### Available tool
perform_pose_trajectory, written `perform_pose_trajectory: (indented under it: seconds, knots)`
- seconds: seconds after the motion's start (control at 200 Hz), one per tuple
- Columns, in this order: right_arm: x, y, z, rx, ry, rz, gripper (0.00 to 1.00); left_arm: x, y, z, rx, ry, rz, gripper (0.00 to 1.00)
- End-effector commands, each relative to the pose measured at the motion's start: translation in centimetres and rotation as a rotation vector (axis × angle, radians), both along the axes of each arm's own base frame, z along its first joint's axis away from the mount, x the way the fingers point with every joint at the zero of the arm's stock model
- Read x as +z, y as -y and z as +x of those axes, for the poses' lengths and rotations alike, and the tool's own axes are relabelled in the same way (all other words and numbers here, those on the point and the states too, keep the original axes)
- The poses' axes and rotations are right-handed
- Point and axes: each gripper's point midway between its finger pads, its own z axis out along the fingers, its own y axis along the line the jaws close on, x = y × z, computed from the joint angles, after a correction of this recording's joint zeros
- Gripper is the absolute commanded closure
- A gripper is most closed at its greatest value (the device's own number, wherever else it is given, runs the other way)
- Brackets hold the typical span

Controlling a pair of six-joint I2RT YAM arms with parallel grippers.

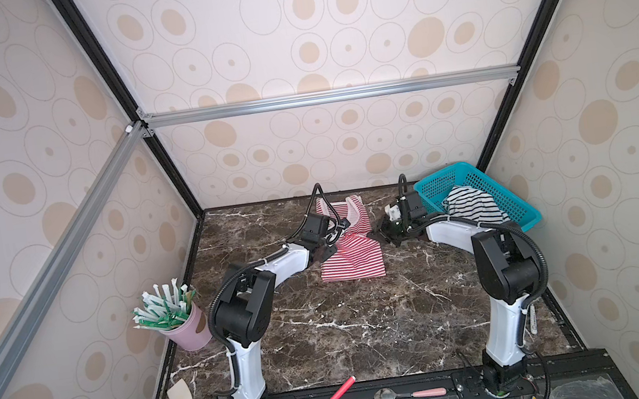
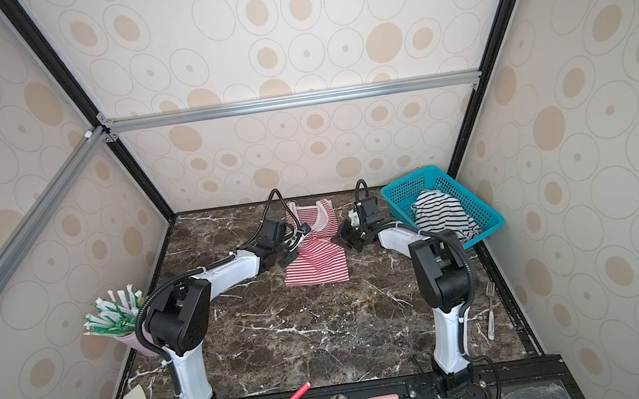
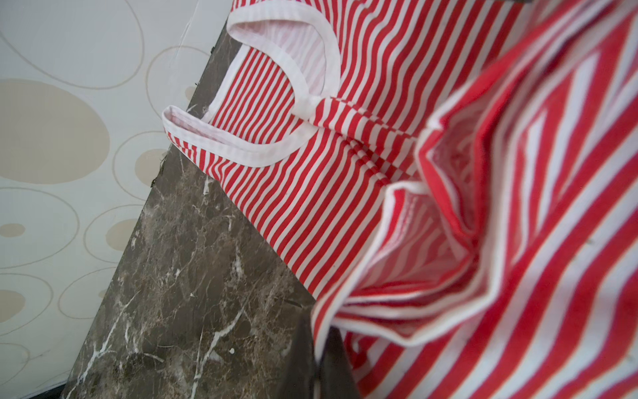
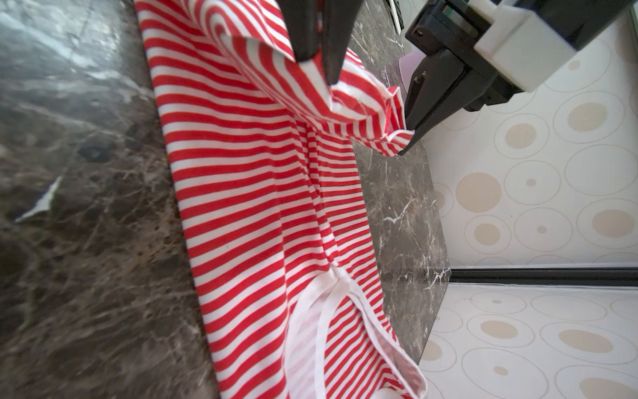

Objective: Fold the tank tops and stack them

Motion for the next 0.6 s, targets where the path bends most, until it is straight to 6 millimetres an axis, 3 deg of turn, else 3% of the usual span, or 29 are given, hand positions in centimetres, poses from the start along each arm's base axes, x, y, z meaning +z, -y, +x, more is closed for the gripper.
perform_pose_trajectory:
  seconds: [0.0,0.115,0.13,0.165,0.275,0.43,0.51,0.525,0.595]
  knots:
    - [-0.2,0.1,1.4,-0.001,0.012,-0.008,0.95,0.9,-0.1,1.8,0.021,0.037,0.011,1.00]
    - [-0.4,-0.5,2.1,0.014,0.002,0.014,0.85,0.4,-0.6,2.4,0.057,0.034,0.035,1.00]
    - [-0.4,0.5,2.6,-0.006,0.001,0.019,0.82,0.3,-0.7,2.5,0.062,0.032,0.040,0.99]
    - [-0.2,0.7,2.9,-0.011,0.003,0.026,0.78,0.1,-0.9,2.8,0.078,0.037,0.053,0.96]
    - [0.9,1.1,2.8,-0.019,0.037,0.021,0.67,0.4,-1.7,3.5,0.129,0.052,0.079,0.66]
    - [2.0,1.6,0.8,-0.018,0.069,-0.011,0.64,2.8,-1.8,2.6,0.145,0.073,0.010,0.53]
    - [1.5,1.5,-0.6,-0.005,0.063,-0.028,0.64,2.7,-1.0,0.9,0.101,0.042,-0.026,0.52]
    - [1.3,0.5,-1.3,0.021,0.061,-0.030,0.64,2.6,-0.9,0.6,0.092,0.034,-0.033,0.52]
    - [0.4,-0.6,-2.9,0.056,0.040,-0.037,0.66,1.8,-0.2,-0.9,0.048,-0.004,-0.058,0.54]
